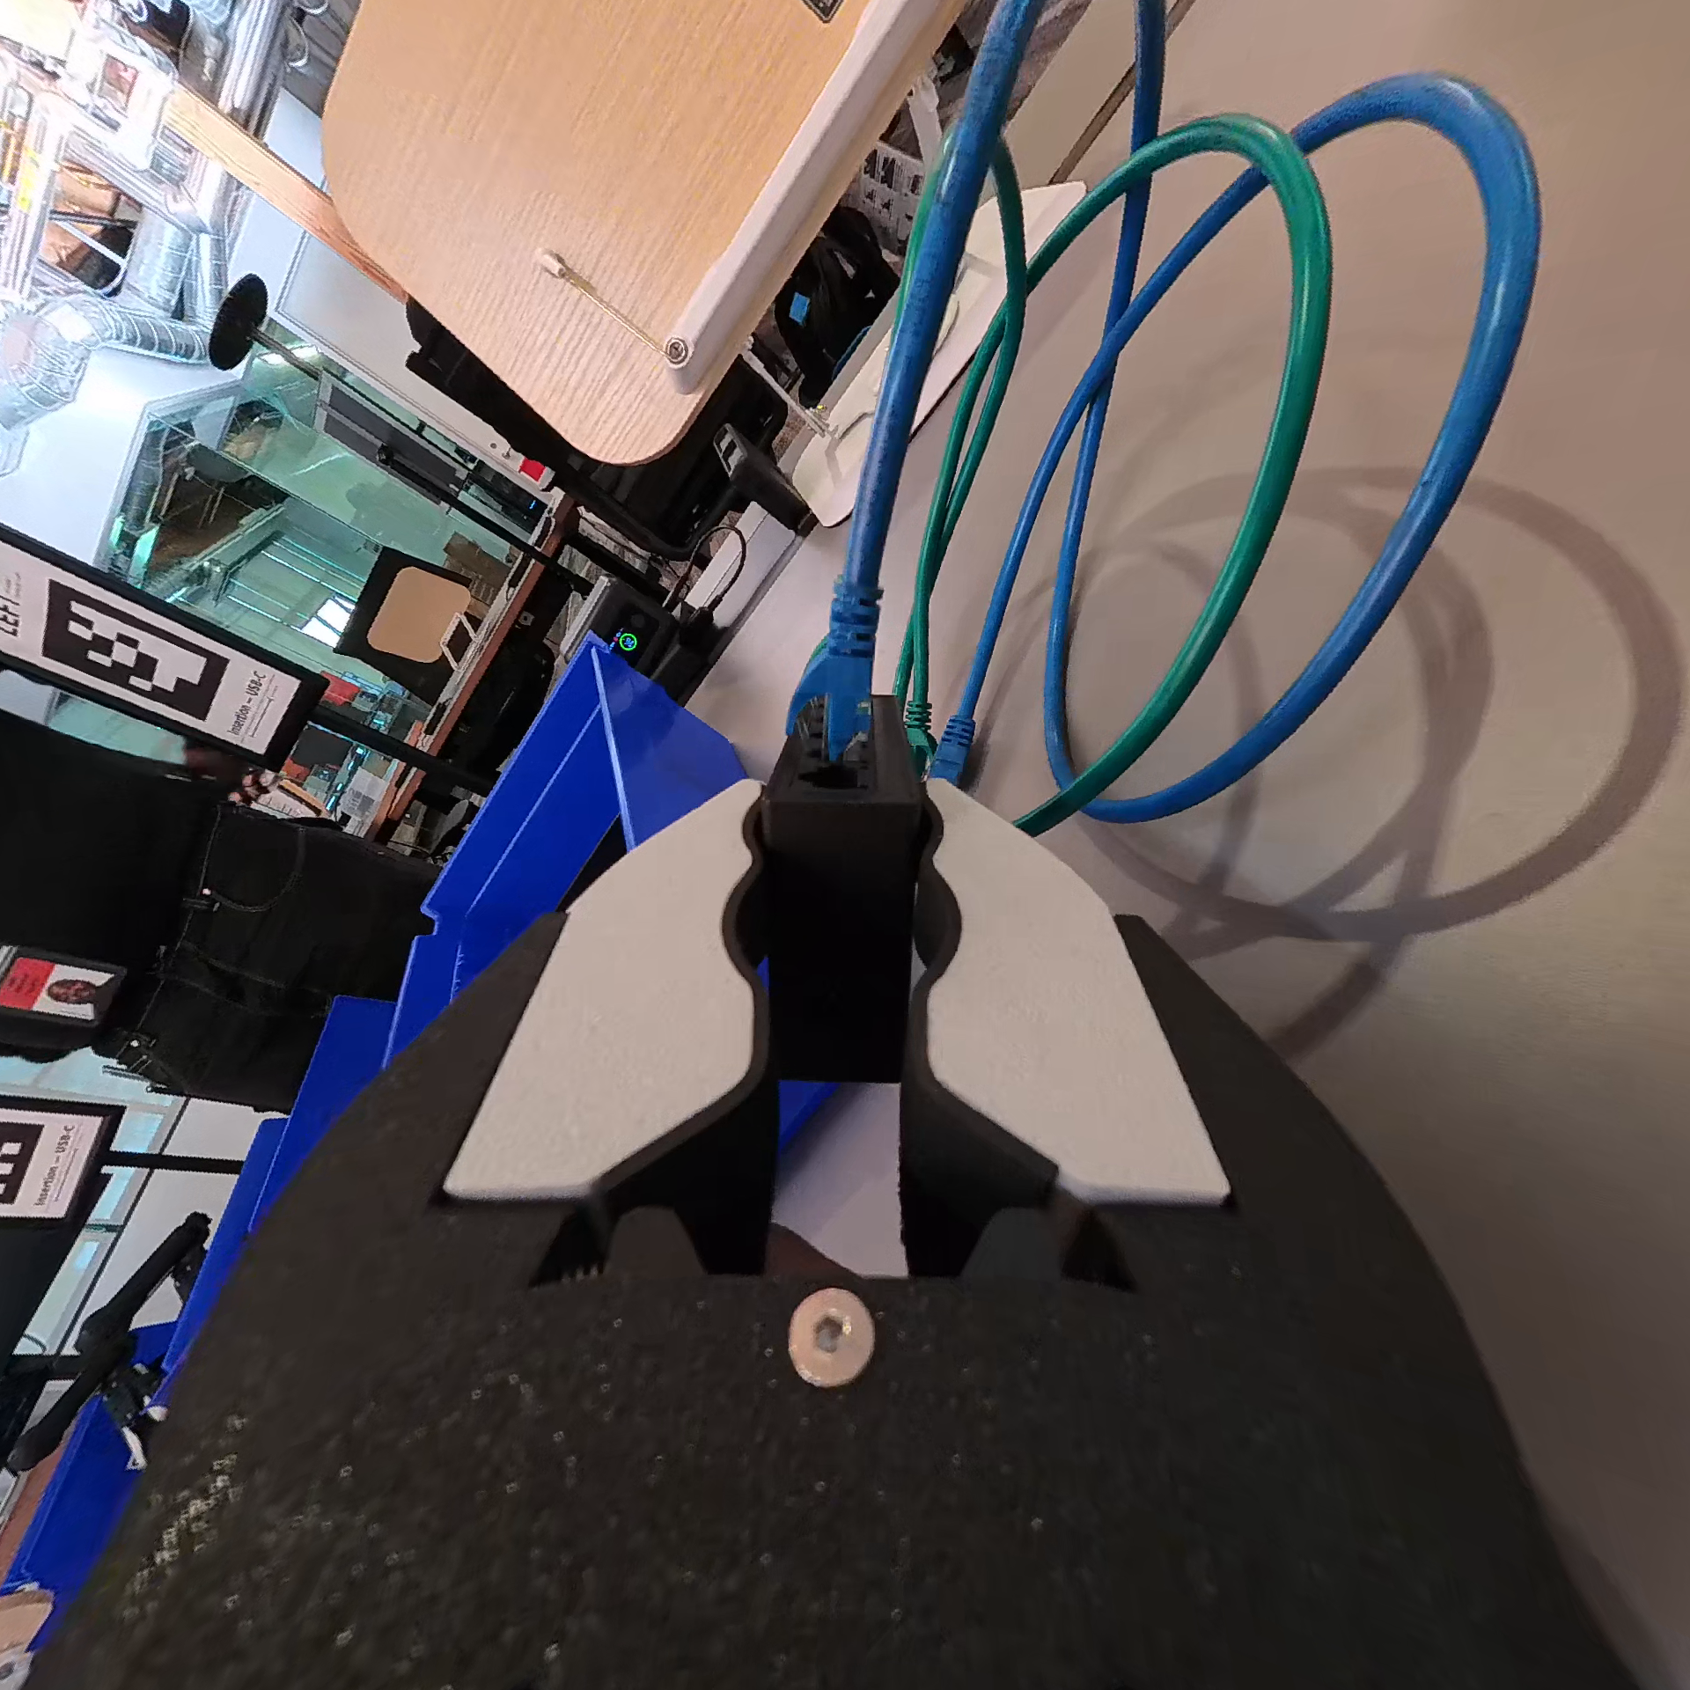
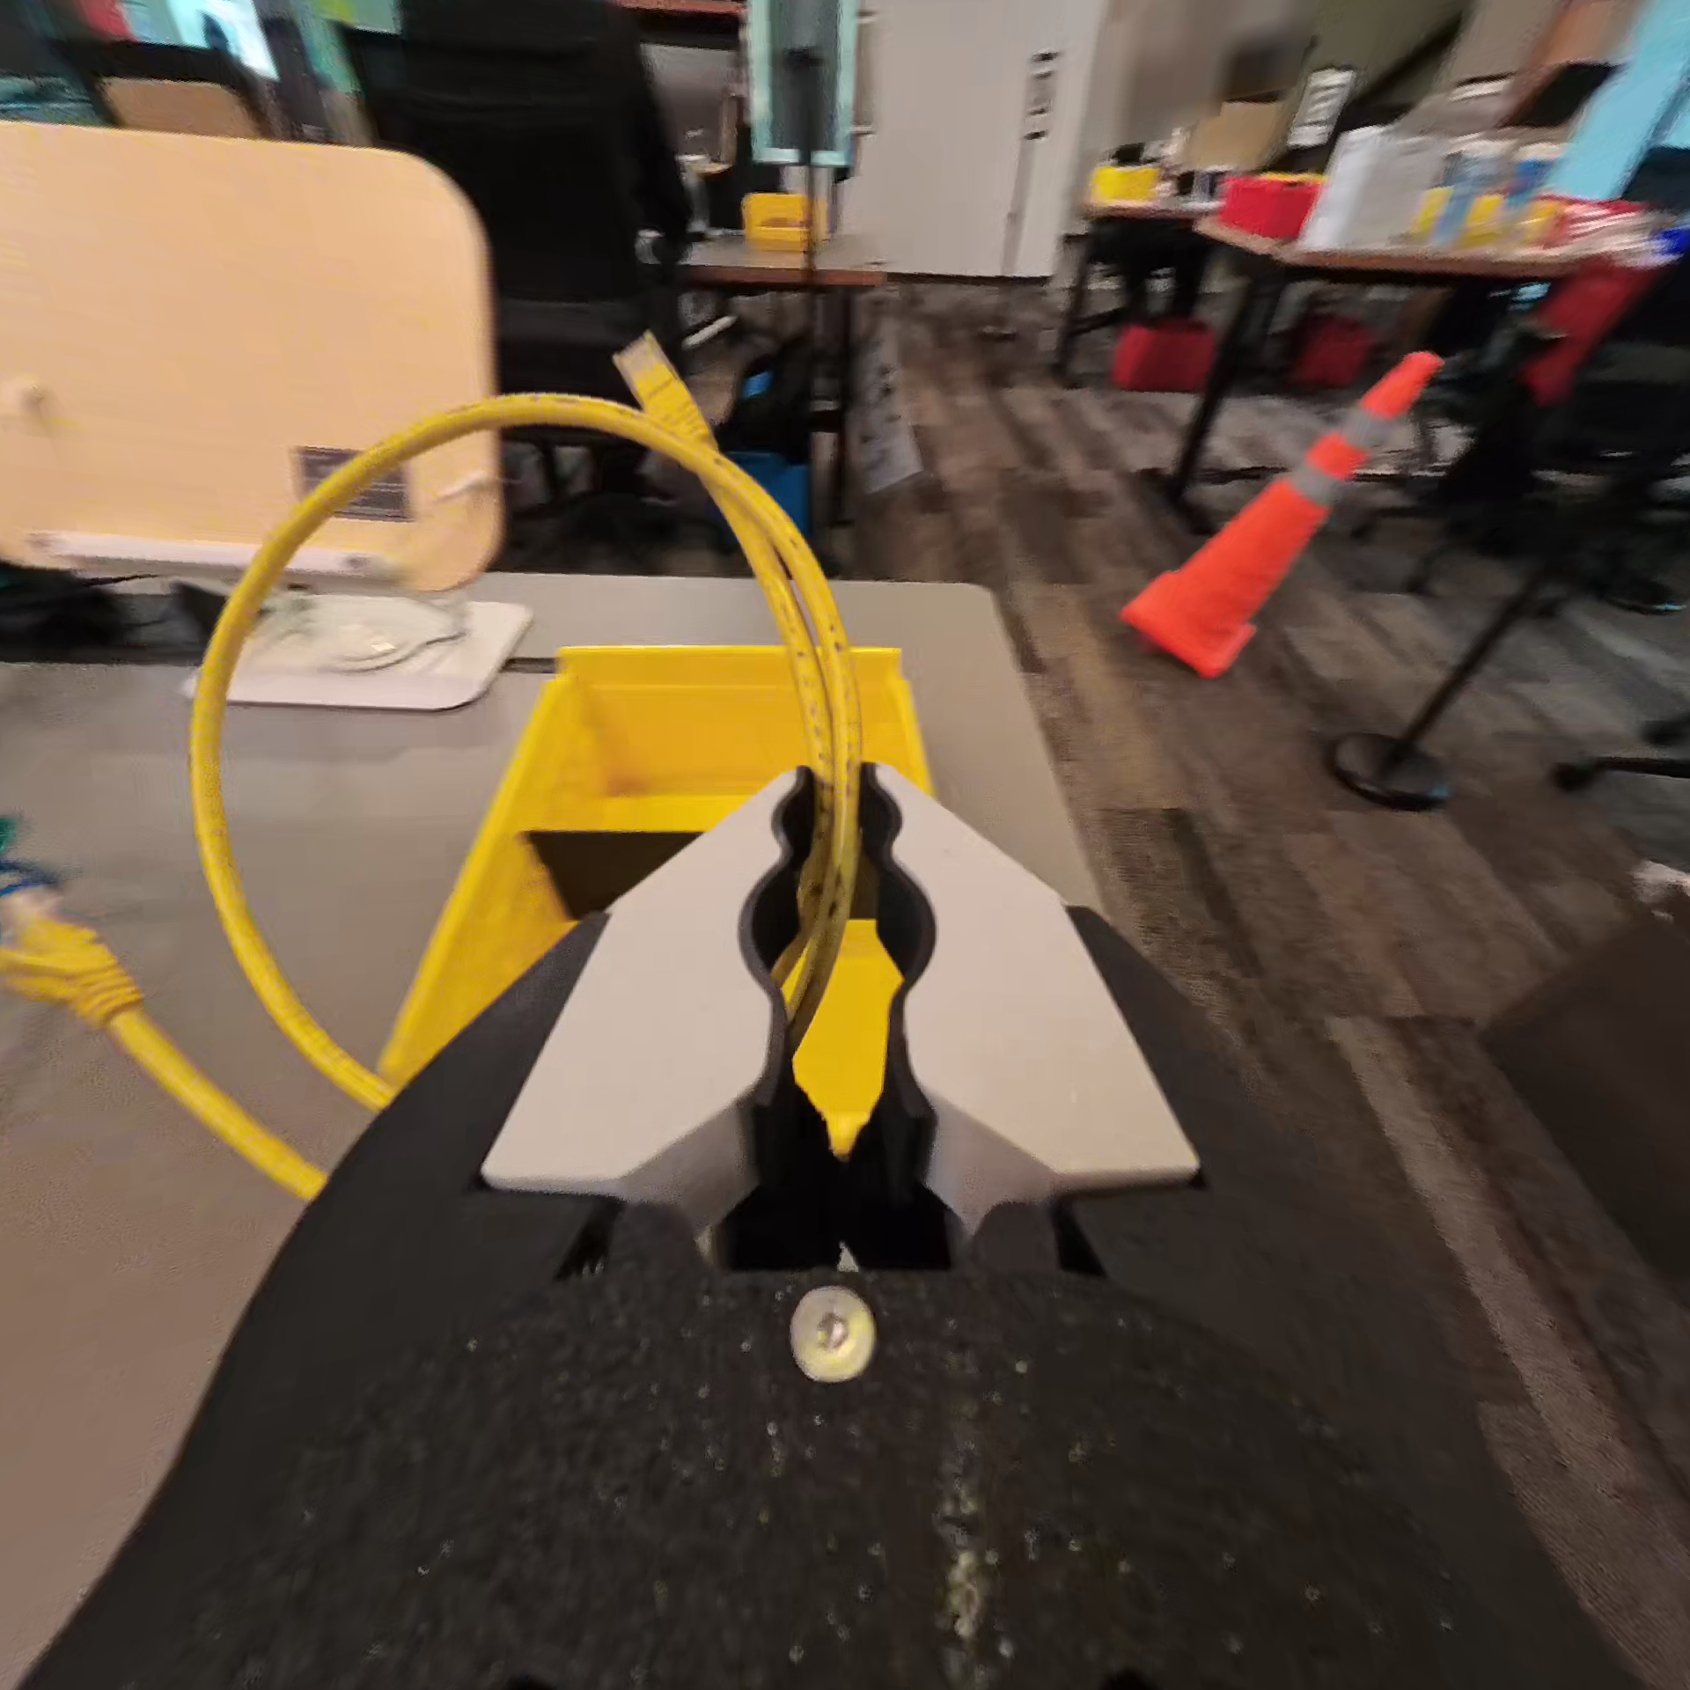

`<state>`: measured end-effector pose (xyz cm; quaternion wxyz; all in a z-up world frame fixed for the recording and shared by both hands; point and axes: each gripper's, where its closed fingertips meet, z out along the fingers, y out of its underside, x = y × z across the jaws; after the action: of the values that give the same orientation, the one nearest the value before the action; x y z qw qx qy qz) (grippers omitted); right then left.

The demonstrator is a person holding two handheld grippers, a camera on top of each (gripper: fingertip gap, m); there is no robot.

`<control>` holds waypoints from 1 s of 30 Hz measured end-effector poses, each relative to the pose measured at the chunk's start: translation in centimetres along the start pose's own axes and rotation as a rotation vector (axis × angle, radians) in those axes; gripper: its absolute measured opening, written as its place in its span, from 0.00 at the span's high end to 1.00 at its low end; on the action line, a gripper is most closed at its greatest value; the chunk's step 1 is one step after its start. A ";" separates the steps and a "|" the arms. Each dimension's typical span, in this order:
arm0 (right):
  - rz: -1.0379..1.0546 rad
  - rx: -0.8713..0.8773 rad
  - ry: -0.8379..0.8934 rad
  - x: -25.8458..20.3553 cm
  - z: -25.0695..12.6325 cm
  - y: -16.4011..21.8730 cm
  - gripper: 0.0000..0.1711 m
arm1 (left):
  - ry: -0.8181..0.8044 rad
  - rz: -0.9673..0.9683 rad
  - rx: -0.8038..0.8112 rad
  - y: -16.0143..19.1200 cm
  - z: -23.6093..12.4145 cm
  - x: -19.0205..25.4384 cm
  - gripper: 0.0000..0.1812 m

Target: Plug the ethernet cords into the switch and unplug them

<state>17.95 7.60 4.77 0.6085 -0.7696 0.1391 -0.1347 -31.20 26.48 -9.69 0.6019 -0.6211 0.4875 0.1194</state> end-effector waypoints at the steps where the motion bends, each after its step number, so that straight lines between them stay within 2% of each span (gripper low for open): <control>1: -0.005 0.009 0.034 1.2 0.7 0.3 0.94 | 0.000 -0.001 -0.001 0.0 0.0 0.0 0.85; 3: -0.016 0.004 0.088 2.7 2.3 1.8 0.94 | 0.001 0.000 -0.001 0.0 0.0 0.0 0.85; 6: -0.046 -0.081 0.086 2.2 4.6 5.8 0.95 | 0.001 0.007 0.000 -0.1 0.0 0.1 0.85; 9: -0.084 -0.154 0.102 1.6 5.2 8.7 0.95 | 0.001 0.010 -0.001 0.0 -0.1 0.1 0.85; 18: -0.331 -0.548 0.192 1.6 4.1 12.2 0.94 | 0.023 0.019 0.001 -0.2 0.1 0.8 0.85; 25: -0.368 -0.949 0.226 1.8 4.0 15.8 0.94 | 0.029 0.024 0.001 -0.3 0.0 0.9 0.85; 30: -0.348 -1.051 0.228 1.4 6.1 15.8 0.93 | 0.034 0.023 0.000 -0.3 0.0 1.0 0.85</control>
<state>20.74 9.06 -11.88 0.0935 -0.9613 0.1236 -0.2278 -30.50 25.94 -10.25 0.5920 -0.6176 0.5048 0.1156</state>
